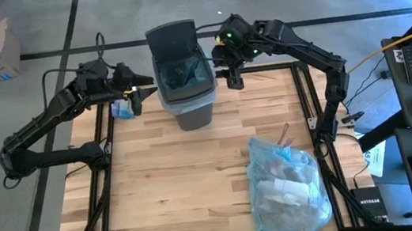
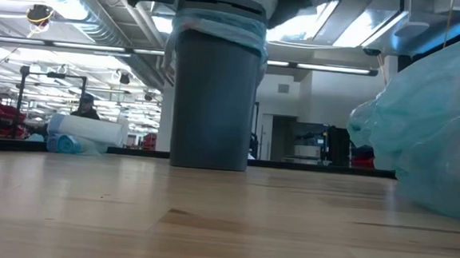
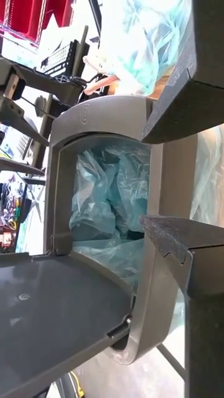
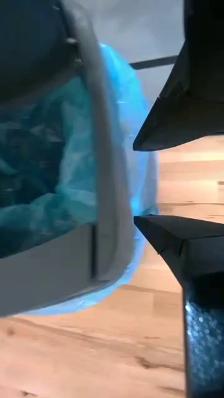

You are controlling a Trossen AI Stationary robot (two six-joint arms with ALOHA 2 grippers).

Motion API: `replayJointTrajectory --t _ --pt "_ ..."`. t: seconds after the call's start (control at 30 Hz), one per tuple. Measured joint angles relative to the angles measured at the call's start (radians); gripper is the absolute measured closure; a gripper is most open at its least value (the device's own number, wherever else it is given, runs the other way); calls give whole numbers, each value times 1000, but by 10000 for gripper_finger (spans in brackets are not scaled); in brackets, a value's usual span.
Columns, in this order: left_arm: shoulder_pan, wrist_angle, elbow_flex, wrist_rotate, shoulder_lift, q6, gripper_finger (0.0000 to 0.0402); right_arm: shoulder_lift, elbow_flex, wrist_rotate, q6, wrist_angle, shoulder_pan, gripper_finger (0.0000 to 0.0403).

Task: Pick and place trash into bin
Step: Put the trash cover into the trash bin

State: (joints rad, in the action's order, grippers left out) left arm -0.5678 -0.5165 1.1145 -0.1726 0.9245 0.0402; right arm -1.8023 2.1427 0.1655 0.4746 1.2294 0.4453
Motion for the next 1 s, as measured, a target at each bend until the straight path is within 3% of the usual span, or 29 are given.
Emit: replayJointTrajectory --t 0.33,0.6,1.0 --pt "7 75 0 -34 15 -31 208 8 60 -15 0 69 0 233" --pt "19 238 0 -34 93 -31 208 4 95 8 1 -125 -2 233" --pt "111 200 0 -70 166 -13 208 -42 94 31 65 -34 -70 233"
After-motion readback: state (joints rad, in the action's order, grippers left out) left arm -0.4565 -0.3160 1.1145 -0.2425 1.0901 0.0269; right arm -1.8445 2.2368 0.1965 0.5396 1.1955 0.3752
